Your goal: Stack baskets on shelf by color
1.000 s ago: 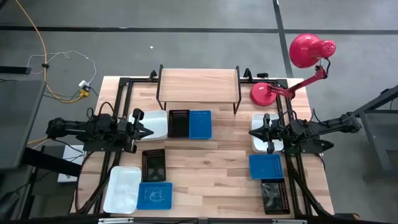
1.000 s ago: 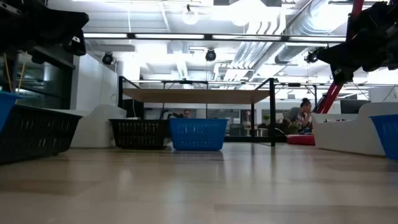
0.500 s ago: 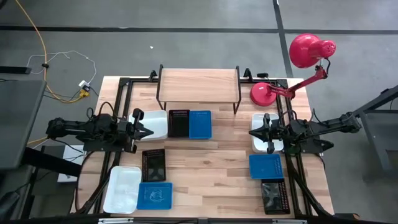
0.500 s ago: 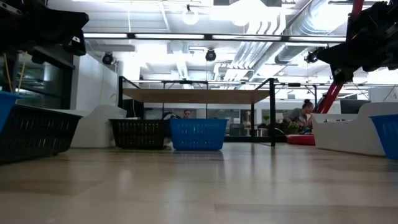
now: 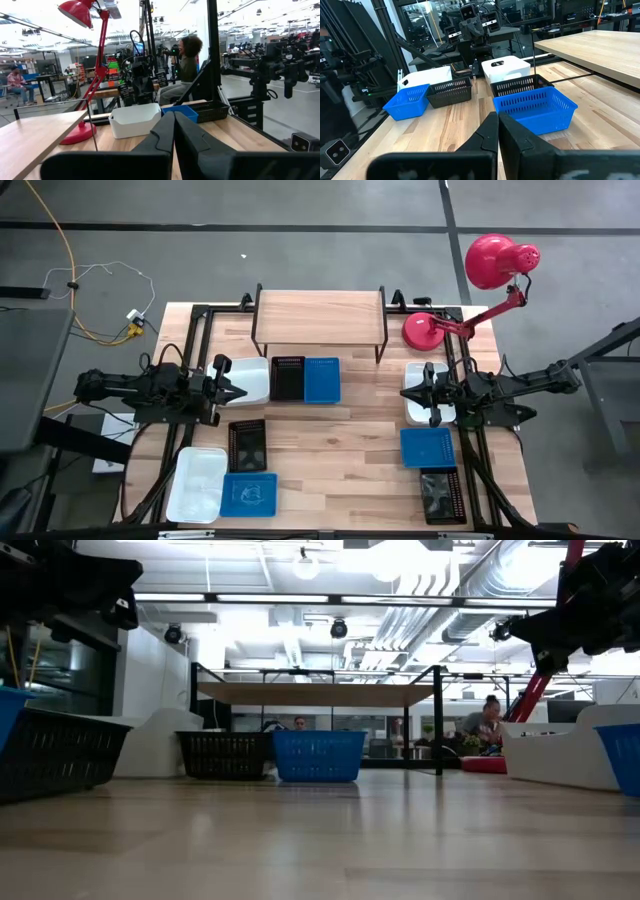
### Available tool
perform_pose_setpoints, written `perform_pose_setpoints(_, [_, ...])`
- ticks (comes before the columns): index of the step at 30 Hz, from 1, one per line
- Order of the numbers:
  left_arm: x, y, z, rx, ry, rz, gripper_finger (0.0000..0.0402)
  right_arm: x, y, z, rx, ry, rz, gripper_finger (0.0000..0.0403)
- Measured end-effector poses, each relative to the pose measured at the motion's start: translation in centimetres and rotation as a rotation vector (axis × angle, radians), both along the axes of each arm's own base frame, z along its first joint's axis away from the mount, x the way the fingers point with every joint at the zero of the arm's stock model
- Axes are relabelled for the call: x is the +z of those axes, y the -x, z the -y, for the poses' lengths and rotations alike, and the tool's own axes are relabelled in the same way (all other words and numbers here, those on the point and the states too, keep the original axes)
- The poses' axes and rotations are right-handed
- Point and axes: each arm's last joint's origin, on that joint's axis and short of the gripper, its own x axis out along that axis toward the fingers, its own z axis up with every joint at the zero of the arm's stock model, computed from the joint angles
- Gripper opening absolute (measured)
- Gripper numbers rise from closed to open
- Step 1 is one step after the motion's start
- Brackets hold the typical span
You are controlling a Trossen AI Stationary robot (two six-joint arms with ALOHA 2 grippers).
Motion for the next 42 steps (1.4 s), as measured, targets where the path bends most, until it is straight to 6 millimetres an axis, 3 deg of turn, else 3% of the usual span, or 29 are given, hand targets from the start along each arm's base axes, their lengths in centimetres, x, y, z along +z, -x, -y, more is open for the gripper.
perform_pose_setpoints(33, [0.0, 0.0, 0.0, 0.000, 0.000, 0.000, 0.0000, 0.0, 0.0, 0.0, -0.007, -0.003, 0.003, 0.0000])
perform_pose_setpoints(35, [0.0, 0.0, 0.0, 0.000, 0.000, 0.000, 0.0000, 0.2, 0.0, 0.0, 0.014, -0.110, 0.026, 0.0000])
perform_pose_setpoints(40, [0.0, 0.0, 0.0, 0.000, 0.000, -0.001, 0.0000, 2.7, 0.3, -0.1, 0.104, -0.625, 0.273, 0.0000])
perform_pose_setpoints(42, [0.0, 0.0, 0.0, 0.000, 0.000, 0.000, 0.0000, 3.6, 0.5, -0.1, 0.166, -0.754, 0.358, 0.0000])
